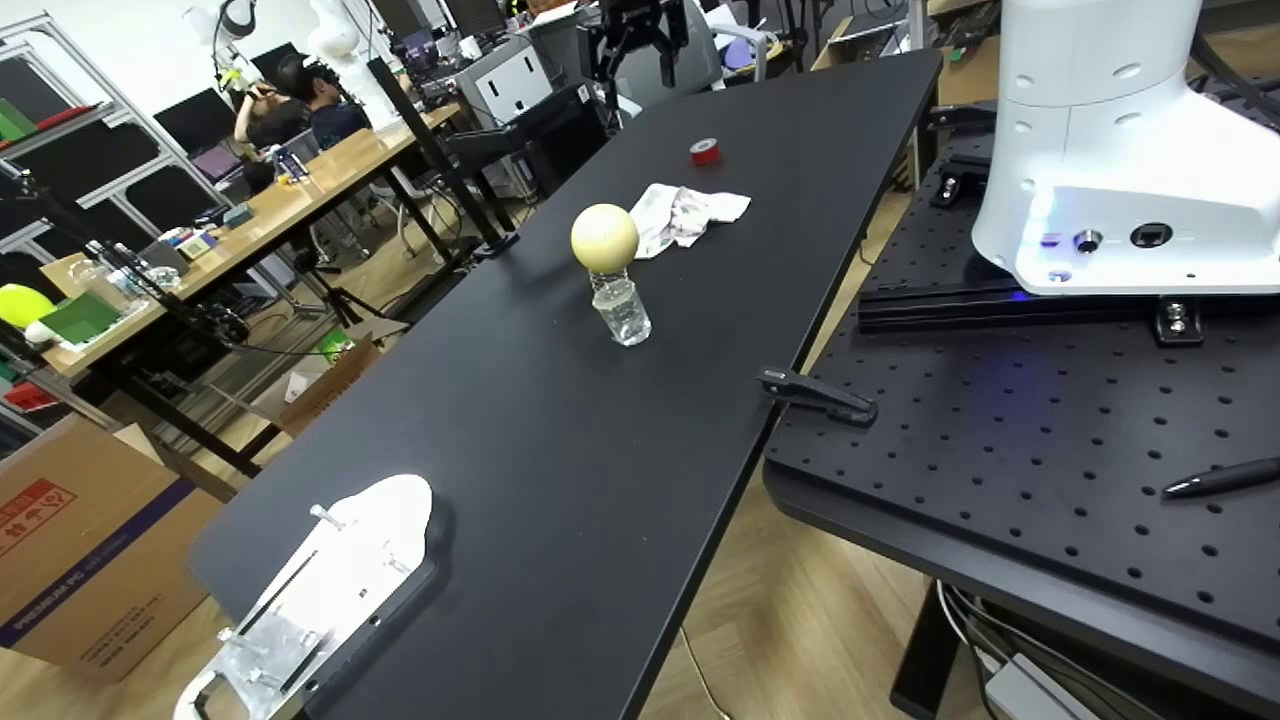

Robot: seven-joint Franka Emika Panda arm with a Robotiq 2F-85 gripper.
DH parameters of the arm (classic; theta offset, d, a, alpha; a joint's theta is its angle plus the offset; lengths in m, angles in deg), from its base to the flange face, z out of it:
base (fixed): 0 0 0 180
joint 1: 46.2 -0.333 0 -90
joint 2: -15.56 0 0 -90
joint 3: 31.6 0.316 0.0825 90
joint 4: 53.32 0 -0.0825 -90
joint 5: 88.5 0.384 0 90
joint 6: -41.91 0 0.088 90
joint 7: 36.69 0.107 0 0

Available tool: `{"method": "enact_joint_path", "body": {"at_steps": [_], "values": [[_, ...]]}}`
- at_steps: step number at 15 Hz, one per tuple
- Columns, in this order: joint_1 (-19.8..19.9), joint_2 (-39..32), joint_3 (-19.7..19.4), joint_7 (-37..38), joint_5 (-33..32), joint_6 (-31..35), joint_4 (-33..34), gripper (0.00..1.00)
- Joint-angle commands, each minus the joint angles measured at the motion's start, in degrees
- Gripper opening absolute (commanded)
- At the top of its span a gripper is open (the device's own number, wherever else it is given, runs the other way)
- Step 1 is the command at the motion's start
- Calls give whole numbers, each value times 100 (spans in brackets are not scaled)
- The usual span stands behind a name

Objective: Unhang the white cloth from the stand

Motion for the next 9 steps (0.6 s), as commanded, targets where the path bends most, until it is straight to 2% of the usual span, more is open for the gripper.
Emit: {"method": "enact_joint_path", "body": {"at_steps": [1, 9], "values": [[-11, 12, -12, 23, -18, -17, 3, 100], [-12, 17, -14, 24, 25, -27, 3, 100]]}}
